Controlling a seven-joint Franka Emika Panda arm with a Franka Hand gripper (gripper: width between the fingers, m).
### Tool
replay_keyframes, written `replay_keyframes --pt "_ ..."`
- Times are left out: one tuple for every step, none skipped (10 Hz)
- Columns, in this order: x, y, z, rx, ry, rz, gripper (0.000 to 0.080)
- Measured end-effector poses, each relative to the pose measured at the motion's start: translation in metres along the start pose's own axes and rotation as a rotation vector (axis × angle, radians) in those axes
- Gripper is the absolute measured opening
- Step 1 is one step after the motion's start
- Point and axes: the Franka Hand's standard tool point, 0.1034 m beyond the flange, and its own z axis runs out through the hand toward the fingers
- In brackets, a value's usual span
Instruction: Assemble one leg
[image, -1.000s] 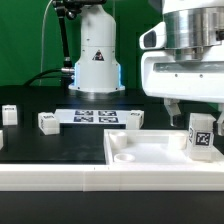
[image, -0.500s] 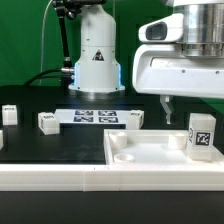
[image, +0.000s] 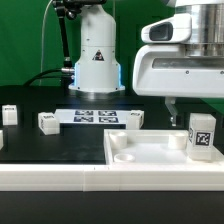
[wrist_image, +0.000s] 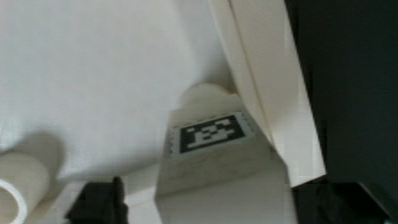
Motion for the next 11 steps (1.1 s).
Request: replay_keyframes --pt "0.0 0.0 0.0 0.0 0.0 0.0 0.0385" --pt "0.0001 0.0002 -0.0001 0.0 0.0 0.0 0.0385" --pt "0.0001 0.0002 0.0 0.0 0.0 0.0 0.0291" --pt "0.0001 0.0002 0.0 0.0 0.0 0.002 0.0291" --pt "0.0001 0.0002 0.0 0.0 0.0 0.021 0.0291" --pt "0.0002 0.0003 0.0 0.0 0.0 0.021 0.0291" --pt "0.0002 0.0004 0.0 0.0 0.0 0.024 0.0291" --pt "0.0008 0.0011 -0.0002 0.01 -0.004 0.141 0.0291" --pt "0.0009 0.0014 -0.0001 0.011 -0.005 0.227 0.0291" --pt "-0.0002 0.0008 0.0006 0.01 -0.006 0.308 0.0292" --pt "-0.0009 0.0004 0.0008 0.009 -0.006 0.385 0.0292"
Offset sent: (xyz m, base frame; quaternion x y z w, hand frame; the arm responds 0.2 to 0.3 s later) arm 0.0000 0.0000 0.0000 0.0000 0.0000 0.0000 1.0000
